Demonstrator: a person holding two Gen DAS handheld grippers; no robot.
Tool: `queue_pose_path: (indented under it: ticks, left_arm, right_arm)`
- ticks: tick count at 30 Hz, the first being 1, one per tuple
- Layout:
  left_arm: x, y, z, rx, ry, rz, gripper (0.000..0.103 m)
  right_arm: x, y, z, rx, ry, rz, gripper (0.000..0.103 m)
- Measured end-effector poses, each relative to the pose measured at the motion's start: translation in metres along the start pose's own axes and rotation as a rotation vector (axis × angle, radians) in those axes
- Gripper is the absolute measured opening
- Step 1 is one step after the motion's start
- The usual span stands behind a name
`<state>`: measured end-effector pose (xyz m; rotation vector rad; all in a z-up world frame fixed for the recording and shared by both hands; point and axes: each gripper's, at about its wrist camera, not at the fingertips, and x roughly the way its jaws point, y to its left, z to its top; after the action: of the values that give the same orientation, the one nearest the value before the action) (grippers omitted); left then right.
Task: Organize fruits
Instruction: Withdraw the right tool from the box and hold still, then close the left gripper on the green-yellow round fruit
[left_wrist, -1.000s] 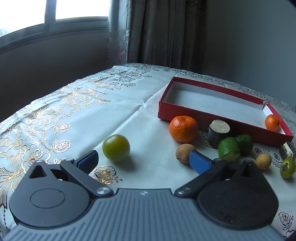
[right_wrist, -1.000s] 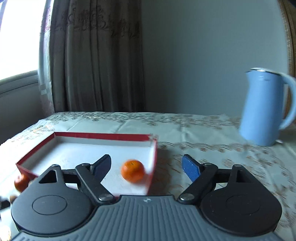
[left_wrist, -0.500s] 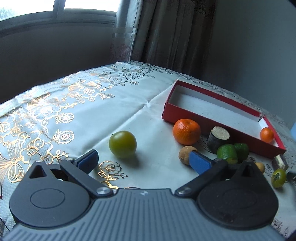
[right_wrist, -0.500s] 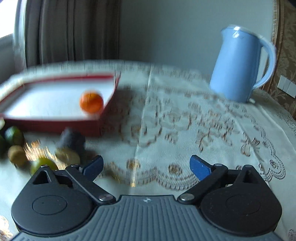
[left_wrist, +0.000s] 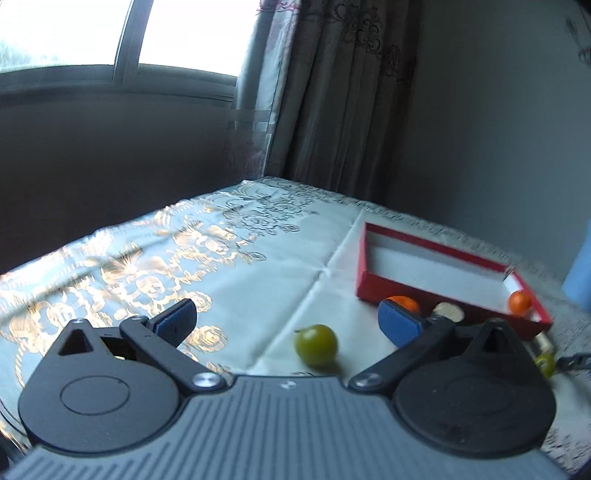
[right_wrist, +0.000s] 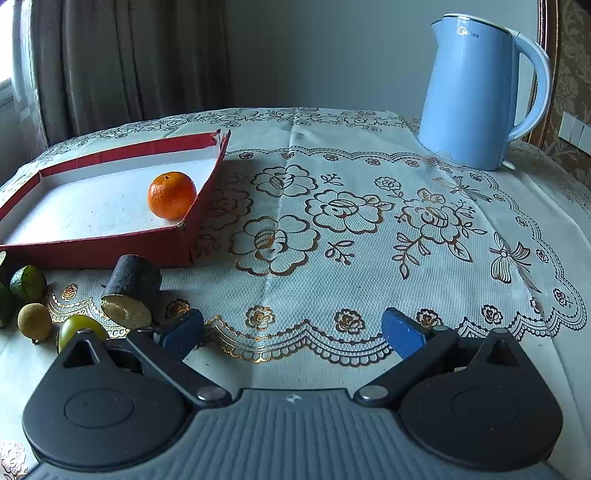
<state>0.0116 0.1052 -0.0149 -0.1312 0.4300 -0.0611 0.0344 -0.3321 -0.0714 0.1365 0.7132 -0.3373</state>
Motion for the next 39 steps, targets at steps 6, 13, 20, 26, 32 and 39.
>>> queue_pose_path:
  ticks: [6,13,20,26,32,39]
  left_arm:
    - [0.025,-0.018,-0.001,0.190,0.065,0.043,0.103]
    - [0.045,-0.030,-0.009,0.233,0.083,0.081,0.101]
    - [0.066,-0.030,-0.015,0.237,0.167,0.083,0.093]
    - [0.078,-0.028,-0.017,0.222,0.212,0.059,0.088]
    - [0.076,-0.022,-0.016,0.183,0.209,0.037,0.082]
    - [0.068,-0.025,-0.017,0.200,0.189,0.031,0.055]
  right_arm:
    - [0.000,0.000,0.000,0.000,0.000,0.000,0.103]
    - [0.000,0.000,0.000,0.000,-0.001,0.000,0.103]
    - [0.000,0.000,0.000,0.000,-0.001,0.000,0.103]
    - [-0.001,0.000,0.000,-0.001,-0.001,0.000,0.103]
    - [-0.001,0.000,0.000,-0.001,-0.002,0.000,0.103]
    - [-0.001,0.000,0.000,-0.001,-0.002,0.001,0.103]
